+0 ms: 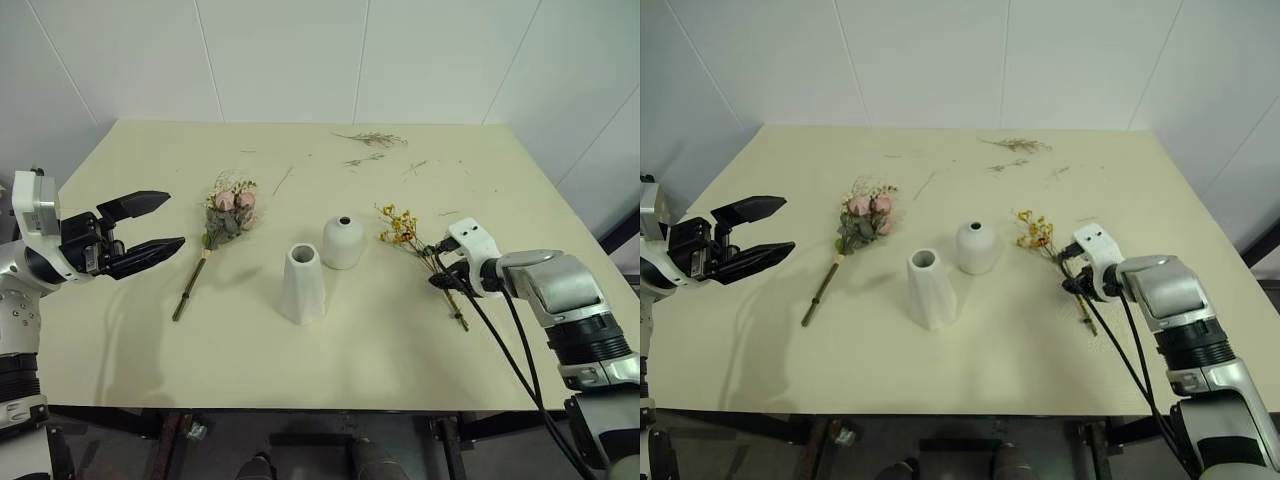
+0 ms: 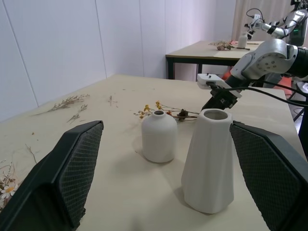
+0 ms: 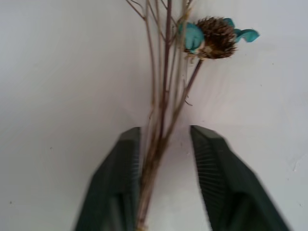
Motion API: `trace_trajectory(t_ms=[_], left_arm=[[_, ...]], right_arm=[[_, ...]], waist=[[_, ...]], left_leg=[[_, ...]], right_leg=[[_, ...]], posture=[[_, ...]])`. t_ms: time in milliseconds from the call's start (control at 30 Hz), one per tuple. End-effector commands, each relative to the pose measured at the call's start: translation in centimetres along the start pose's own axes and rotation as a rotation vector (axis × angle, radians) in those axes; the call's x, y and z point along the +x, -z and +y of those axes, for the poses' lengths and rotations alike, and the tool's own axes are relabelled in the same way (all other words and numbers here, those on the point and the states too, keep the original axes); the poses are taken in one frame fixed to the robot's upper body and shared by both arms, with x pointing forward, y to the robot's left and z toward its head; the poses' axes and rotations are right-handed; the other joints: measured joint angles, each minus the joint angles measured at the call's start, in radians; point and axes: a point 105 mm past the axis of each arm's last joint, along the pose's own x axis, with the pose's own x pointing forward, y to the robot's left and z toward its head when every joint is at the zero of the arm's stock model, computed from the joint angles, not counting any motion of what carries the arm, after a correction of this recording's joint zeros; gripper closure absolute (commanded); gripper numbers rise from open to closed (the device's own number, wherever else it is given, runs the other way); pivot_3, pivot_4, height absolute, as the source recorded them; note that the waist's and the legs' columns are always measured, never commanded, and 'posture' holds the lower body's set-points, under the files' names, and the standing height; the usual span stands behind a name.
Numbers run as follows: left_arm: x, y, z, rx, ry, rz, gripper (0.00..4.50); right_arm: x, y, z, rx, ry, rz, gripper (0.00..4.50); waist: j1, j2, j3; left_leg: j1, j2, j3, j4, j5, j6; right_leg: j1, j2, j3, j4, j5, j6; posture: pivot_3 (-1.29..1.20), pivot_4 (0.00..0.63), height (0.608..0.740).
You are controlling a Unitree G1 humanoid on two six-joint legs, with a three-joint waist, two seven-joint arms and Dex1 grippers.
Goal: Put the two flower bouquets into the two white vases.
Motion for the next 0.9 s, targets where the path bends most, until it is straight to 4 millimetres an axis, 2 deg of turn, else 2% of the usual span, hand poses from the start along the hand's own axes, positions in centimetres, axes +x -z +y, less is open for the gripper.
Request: trace_trajectory(t_ms=[33, 67, 100, 233, 533, 700, 800, 900], left_arm=[[-0.4, -1.7, 0.1, 0.059, -0.007, -0.036, 0.0], [-0.4, -1.7, 0.1, 0.061, -0.01, -0.033, 0.0], [-0.5, -1.7, 0.1, 0.063, -0.014, -0.029, 0.0], [-0.6, -1.7, 0.2, 0.065, -0.02, -0.023, 0.0], [-0.4, -1.6, 0.3, 0.066, -0.024, -0.016, 0.0], [-0.2, -1.4, 0.4, 0.065, -0.022, -0.013, 0.0], [0.0, -1.3, 0.4, 0.06, -0.017, -0.014, 0.0], [0.2, -1.1, 0.4, 0.054, -0.01, -0.016, 0.0]], right_arm=[[-0.5, -1.5, -0.9, -0.011, 0.052, -0.064, 4.08], [-0.6, -1.8, -1.0, -0.009, 0.056, -0.079, 4.44], [-0.6, -2.3, -1.1, -0.012, 0.064, -0.099, 4.48], [-1.1, -4.1, -1.5, -0.021, 0.091, -0.185, 4.48], [-2.7, -11.0, -3.0, -0.032, 0.215, -0.548, 4.48], [-4.6, -15.6, -1.6, -0.046, 0.217, -0.903, 4.48], [-4.5, -16.5, -0.3, -0.026, 0.184, -1.005, 4.48], [-3.9, -17.2, 2.1, -0.033, 0.106, -1.075, 4.48]], waist=[[0.0, 0.0, 0.0], [0.0, 0.0, 0.0], [0.0, 0.0, 0.0], [-0.001, 0.0, 0.0], [-0.001, 0.0, 0.0], [-0.006, 0.0, 0.0], [-0.012, 0.0, 0.0], [-0.019, 0.0, 0.0]], left_leg=[[0.0, 0.0, 0.0, 0.0, 0.0, 0.0], [0.0, 0.0, 0.0, 0.0, 0.0, 0.0], [0.0, 0.0, 0.0, 0.0, 0.0, 0.0], [0.0, 0.0, 0.0, 0.0, 0.0, 0.0], [0.0, 0.0, 0.0, -0.001, 0.0, 0.0], [0.0, 0.0, 0.0, -0.002, 0.0, 0.0], [0.0, 0.0, 0.0, -0.002, 0.0, 0.0], [0.0, 0.0, -0.001, -0.002, 0.0, 0.0]], right_leg=[[0.0, 0.0, 0.0, 0.0, 0.0, 0.0], [0.0, 0.0, 0.0, 0.0, 0.0, 0.0], [0.0, 0.0, 0.0, 0.0, 0.0, 0.0], [0.0, 0.0, 0.0, 0.0, 0.0, 0.0], [0.0, 0.0, 0.0, 0.0, 0.0, 0.0], [-0.001, 0.0, 0.0, 0.0, 0.0, 0.0], [-0.001, 0.0, 0.0, 0.001, 0.001, 0.0], [-0.001, 0.0, 0.0, 0.002, 0.001, 0.0]], posture=[[0.0, 0.15, 0.74], [0.0, 0.15, 0.74], [0.0, 0.15, 0.74], [0.0, 0.15, 0.74], [0.0, 0.15, 0.74], [0.0, 0.15, 0.74], [0.0, 0.15, 0.74], [0.0, 0.15, 0.74]])
